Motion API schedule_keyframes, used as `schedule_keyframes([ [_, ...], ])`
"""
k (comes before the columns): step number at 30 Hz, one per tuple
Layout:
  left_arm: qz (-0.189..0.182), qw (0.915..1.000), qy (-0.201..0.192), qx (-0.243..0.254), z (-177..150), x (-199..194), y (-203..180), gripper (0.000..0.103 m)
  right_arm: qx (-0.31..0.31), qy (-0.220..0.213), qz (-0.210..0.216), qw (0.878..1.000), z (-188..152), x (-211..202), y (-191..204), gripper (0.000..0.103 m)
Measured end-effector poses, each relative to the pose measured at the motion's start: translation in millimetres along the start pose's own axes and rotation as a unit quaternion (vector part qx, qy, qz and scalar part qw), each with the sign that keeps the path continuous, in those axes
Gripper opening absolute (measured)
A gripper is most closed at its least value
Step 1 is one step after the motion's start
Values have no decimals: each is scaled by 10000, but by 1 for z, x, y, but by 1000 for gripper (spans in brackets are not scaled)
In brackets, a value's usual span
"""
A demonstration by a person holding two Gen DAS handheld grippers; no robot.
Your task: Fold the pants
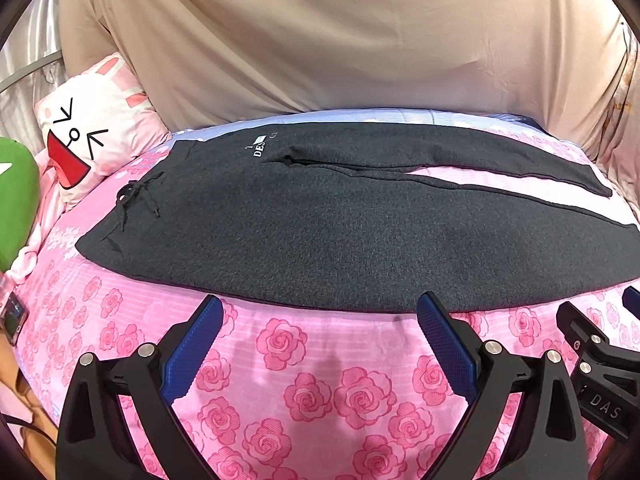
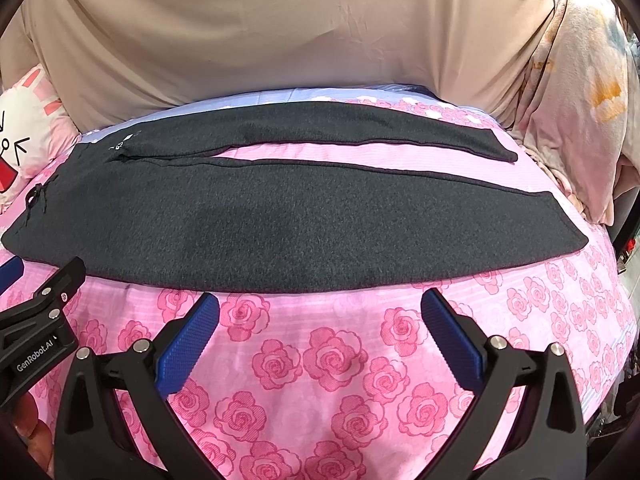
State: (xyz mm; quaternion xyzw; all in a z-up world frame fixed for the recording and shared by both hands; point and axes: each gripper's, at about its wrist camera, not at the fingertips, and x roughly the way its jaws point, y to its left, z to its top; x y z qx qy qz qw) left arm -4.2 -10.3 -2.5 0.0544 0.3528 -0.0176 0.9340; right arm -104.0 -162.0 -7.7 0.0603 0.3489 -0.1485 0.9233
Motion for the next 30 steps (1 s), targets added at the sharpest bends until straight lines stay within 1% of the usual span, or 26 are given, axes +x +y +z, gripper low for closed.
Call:
schedule_keyframes([
  [30, -13, 10000, -27, 20, -2, -1, 1, 95, -11, 24, -10, 10000, -1, 1, 2, 98],
])
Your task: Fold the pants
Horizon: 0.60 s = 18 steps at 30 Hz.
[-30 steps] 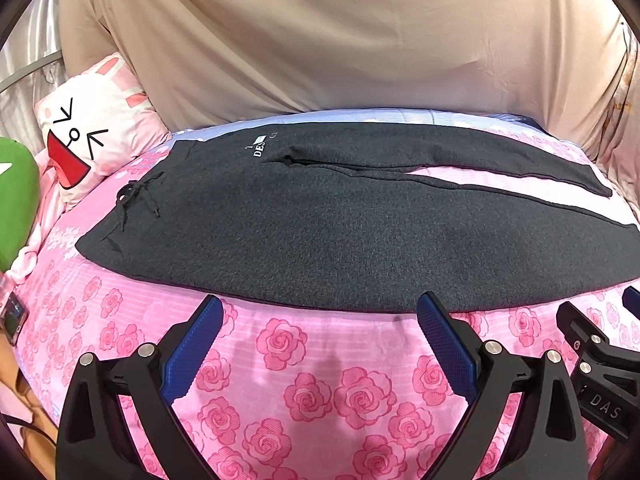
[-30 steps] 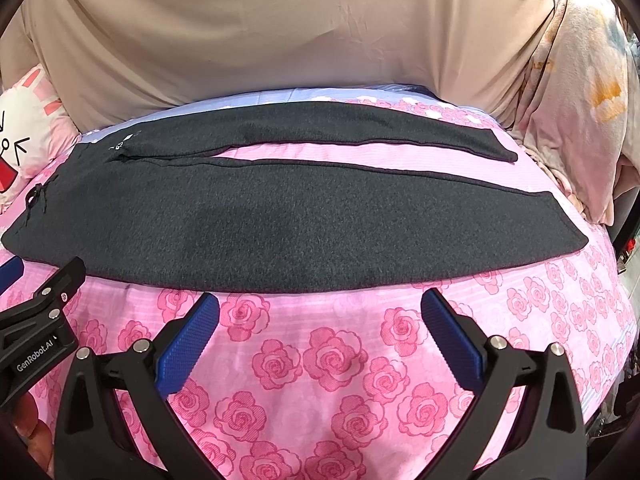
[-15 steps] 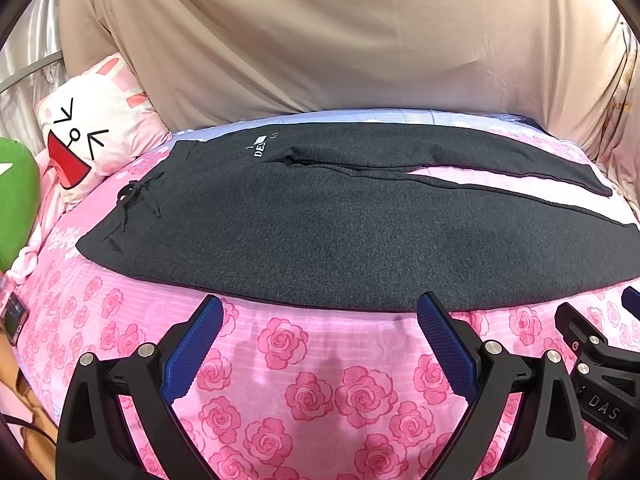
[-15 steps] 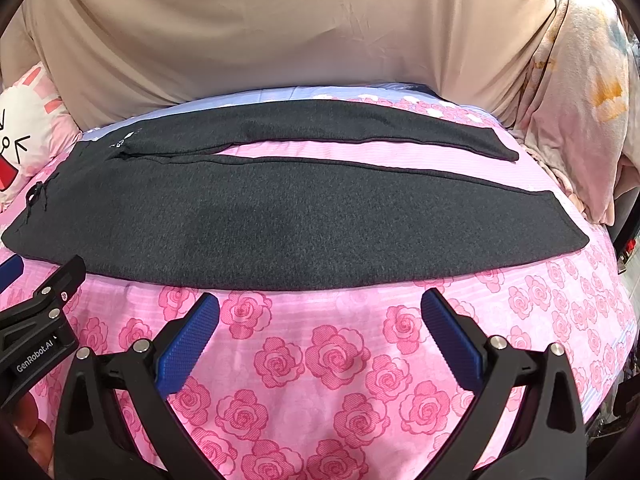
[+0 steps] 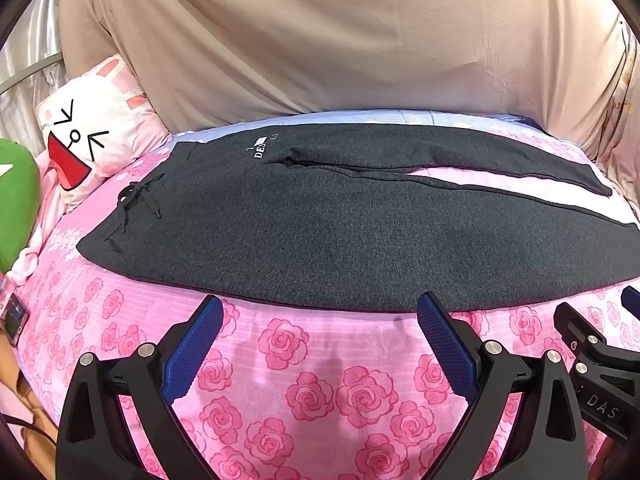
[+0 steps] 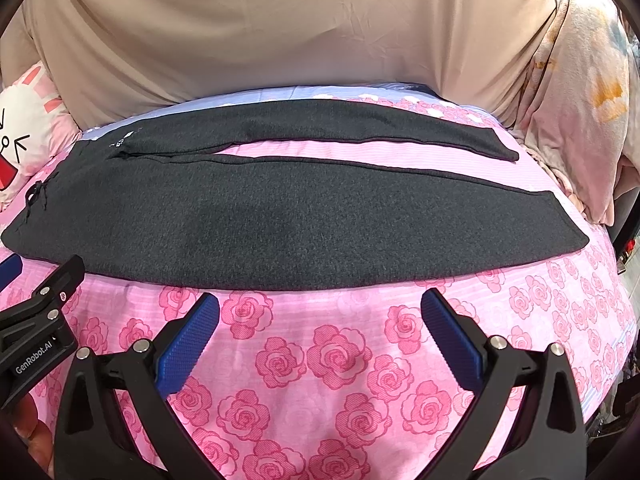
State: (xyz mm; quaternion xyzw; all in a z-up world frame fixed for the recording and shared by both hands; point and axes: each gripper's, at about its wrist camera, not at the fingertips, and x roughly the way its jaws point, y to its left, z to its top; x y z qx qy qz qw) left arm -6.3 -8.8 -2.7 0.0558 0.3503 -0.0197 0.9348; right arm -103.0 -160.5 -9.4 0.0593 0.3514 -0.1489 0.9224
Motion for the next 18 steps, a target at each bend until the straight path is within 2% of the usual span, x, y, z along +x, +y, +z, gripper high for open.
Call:
schedule_keyframes([
  [18, 21, 10000, 2, 24, 3, 1, 1, 95, -41, 67, -6, 10000, 0, 7, 4, 98],
])
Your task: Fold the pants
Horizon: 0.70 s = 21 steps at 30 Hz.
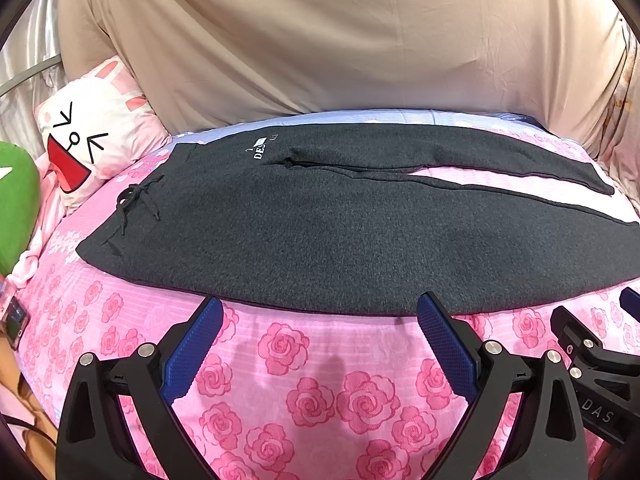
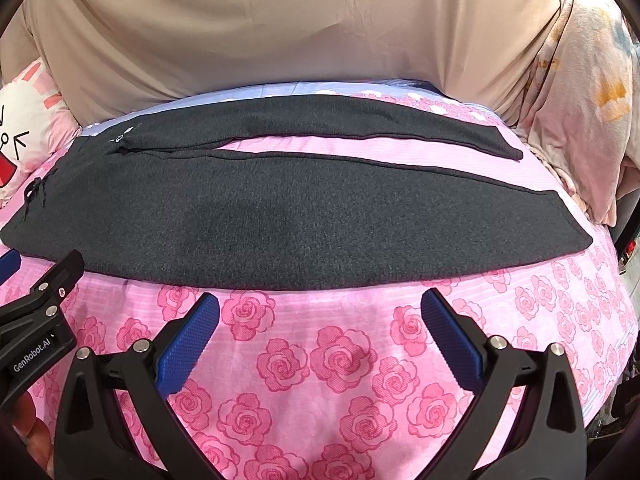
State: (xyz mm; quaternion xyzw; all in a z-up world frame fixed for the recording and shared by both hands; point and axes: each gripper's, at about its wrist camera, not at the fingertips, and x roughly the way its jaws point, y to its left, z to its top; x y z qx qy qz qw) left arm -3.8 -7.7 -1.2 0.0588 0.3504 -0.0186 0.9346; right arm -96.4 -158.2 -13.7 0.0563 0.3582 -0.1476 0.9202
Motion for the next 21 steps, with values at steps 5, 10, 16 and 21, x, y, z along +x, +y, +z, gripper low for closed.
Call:
schedule_keyframes([
  [5, -91, 9999, 72, -28, 11, 2, 8, 97, 79, -246, 243, 9994, 9, -5, -24, 98],
  [10, -371, 9978, -232, -490, 53, -1, 69, 97, 164, -624, 91, 9979, 38, -14, -90, 98],
  [16, -216, 9915, -82, -1278, 133, 57, 162, 97, 755, -742, -91, 9943, 88, 11, -181, 98],
  [21, 379, 9842, 171, -1722, 202, 152, 238, 97, 849, -736, -154, 9935, 121, 45, -211, 98],
])
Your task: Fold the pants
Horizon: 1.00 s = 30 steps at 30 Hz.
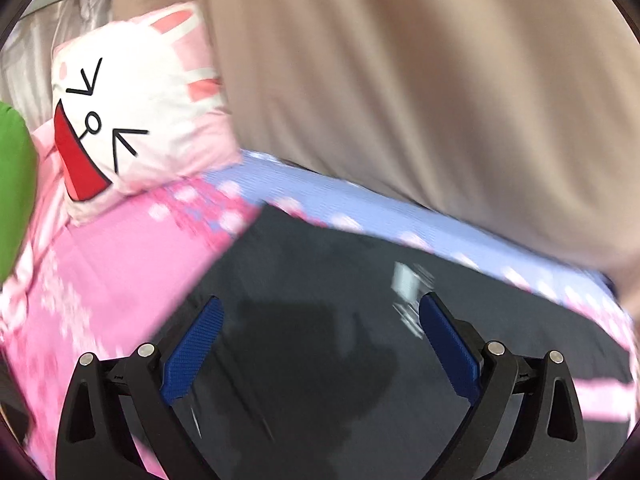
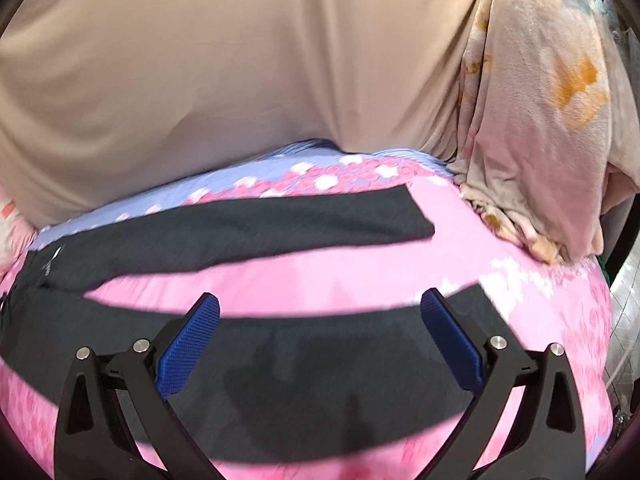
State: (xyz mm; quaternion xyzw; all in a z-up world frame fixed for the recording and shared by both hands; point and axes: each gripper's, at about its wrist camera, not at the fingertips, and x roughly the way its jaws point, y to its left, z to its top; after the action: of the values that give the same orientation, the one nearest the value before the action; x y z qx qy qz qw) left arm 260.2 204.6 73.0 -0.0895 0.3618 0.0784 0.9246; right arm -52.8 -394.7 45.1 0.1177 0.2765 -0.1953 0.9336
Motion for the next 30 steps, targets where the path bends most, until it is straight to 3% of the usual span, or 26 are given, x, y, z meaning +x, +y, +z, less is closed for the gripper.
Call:
schedule_keyframes([
  [6, 422, 9962, 464, -601, 53, 99, 37, 94, -417, 93, -11, 9991, 35, 57, -4, 98],
  [13, 869, 9915, 964, -108, 53, 174, 32, 92, -158, 685, -153, 9974, 69, 138, -34, 98],
  [15, 740, 9908, 1112, -204, 51, 185, 34, 82, -52, 825, -228, 9963, 79, 161, -44, 98],
  [18, 875, 9887, 1218, -62, 48, 196, 27, 55, 112, 1044, -250, 9942, 88, 191, -54, 98],
  [20, 879, 9883, 1239, 147, 47, 195, 21, 31, 126, 1218, -355, 9918, 90, 211, -59, 98],
  [22, 841, 9884, 1246, 206, 45, 190, 17, 24, 182, 1362, -489, 9893, 88, 228, -62, 98],
  [23, 840, 9884, 1236, 249, 44, 188, 16, 22, 219, 1428, -481, 9883, 87, 236, -63, 94],
  [25, 838, 9894, 1154, 266, 42, 179, 12, 19, 201, 1241, -223, 9918, 87, 236, -59, 74],
  [26, 805, 9904, 1099, 224, 42, 173, 12, 17, 192, 1205, -32, 9925, 88, 235, -58, 34],
  [27, 766, 9914, 1050, 166, 43, 168, 14, 16, 311, 1147, 343, 9923, 90, 229, -57, 15],
  [30, 469, 9956, 809, 0, 50, 136, 15, 13, 114, 817, 369, 9959, 97, 202, -48, 14],
])
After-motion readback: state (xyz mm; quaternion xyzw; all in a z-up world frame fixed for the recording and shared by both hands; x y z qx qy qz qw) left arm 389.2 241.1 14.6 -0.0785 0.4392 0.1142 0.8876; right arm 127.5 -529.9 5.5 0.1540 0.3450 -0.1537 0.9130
